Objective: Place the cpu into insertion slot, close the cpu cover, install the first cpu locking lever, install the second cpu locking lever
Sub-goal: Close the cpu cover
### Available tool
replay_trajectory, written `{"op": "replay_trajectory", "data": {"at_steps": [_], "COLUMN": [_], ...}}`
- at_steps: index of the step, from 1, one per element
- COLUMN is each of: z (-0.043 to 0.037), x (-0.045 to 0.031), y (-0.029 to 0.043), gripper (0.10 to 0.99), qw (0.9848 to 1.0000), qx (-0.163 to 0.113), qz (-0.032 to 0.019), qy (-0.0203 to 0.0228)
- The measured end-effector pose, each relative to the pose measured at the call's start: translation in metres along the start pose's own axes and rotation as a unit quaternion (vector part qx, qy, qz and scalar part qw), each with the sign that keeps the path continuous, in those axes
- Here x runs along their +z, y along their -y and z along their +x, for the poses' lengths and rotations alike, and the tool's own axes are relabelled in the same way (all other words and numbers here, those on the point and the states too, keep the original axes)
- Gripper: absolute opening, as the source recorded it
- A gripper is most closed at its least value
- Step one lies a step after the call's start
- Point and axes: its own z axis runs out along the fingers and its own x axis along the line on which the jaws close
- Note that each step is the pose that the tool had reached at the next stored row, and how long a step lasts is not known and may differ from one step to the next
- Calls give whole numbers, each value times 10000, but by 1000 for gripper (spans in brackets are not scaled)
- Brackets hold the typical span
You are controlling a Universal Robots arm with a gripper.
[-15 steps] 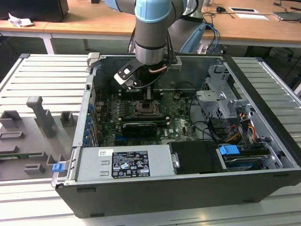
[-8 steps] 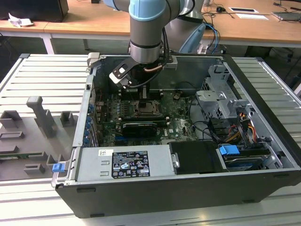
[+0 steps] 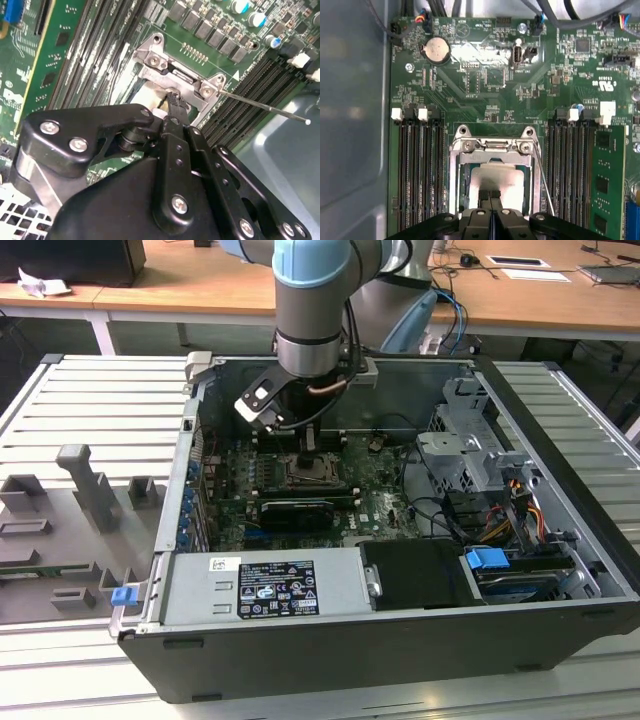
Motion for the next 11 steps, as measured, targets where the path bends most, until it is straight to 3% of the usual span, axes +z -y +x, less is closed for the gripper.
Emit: {"op": "replay_trajectory", "data": {"at_steps": [4, 11], "z": [-2, -5], "x": [-116, -120], "y": [-3, -94], "gripper": [106, 106], "qw": [10000, 9999], "qx": [-2, -1], "qz": [11, 101], "qy": [11, 9]}}
